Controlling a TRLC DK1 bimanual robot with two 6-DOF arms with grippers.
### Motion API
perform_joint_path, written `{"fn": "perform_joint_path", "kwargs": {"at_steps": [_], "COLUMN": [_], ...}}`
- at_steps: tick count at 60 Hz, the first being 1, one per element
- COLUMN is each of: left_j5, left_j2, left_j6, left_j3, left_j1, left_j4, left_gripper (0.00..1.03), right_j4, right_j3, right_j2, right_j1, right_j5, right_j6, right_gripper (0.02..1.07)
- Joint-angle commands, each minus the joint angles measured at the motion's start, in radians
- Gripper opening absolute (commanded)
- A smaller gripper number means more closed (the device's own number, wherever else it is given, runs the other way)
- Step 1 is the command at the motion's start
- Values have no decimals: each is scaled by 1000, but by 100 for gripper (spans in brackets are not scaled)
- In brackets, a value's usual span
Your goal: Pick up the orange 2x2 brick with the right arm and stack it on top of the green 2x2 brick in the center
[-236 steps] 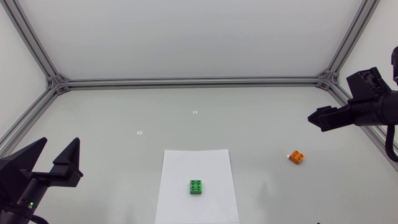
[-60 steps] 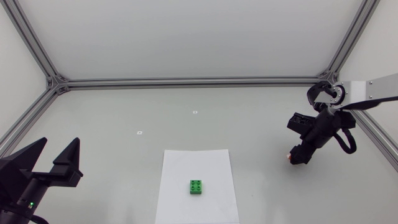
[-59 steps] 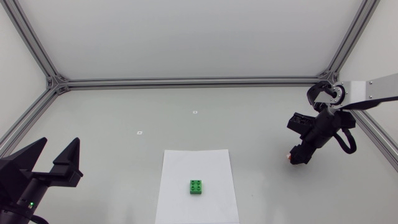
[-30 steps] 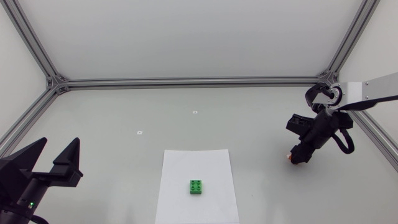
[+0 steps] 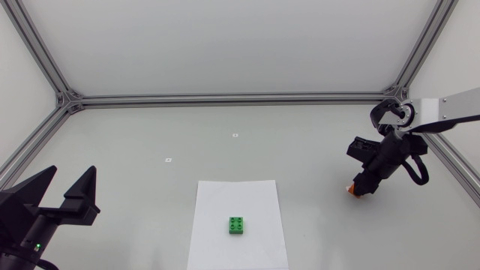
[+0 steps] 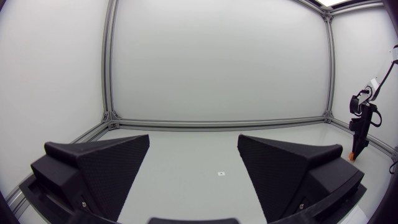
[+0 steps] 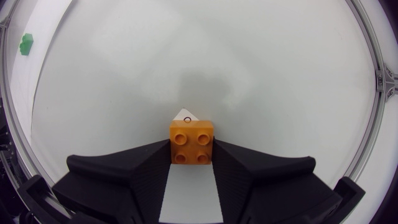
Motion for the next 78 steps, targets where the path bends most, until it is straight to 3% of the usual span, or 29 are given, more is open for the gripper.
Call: {"fn": "perform_joint_path", "kwargs": {"at_steps": [1,8,25,47,62,78], "left_j5": [6,4,4,4,4,4], "left_j2": [-8,-8,-8,-8,-8,-8], "left_j6": [13,13,13,13,13,13], "left_j3": [-41,-41,-41,-41,-41,-41], "left_j1": [3,3,3,3,3,3], "left_j4": [-15,-14,-14,-15,-14,-15], "left_gripper": [99,99,99,99,99,99], "right_j4": [-4,-6,-63,-119,-144,-146], "right_j3": [15,12,-18,-134,-94,-61], "right_j2": [28,22,-127,-361,-360,-289], "right_j1": [-2,4,64,432,664,857], "right_j5": [3,5,5,79,100,99], "right_j6": [-2,-5,-16,76,206,237], "right_gripper": [25,8,8,8,8,8]}}
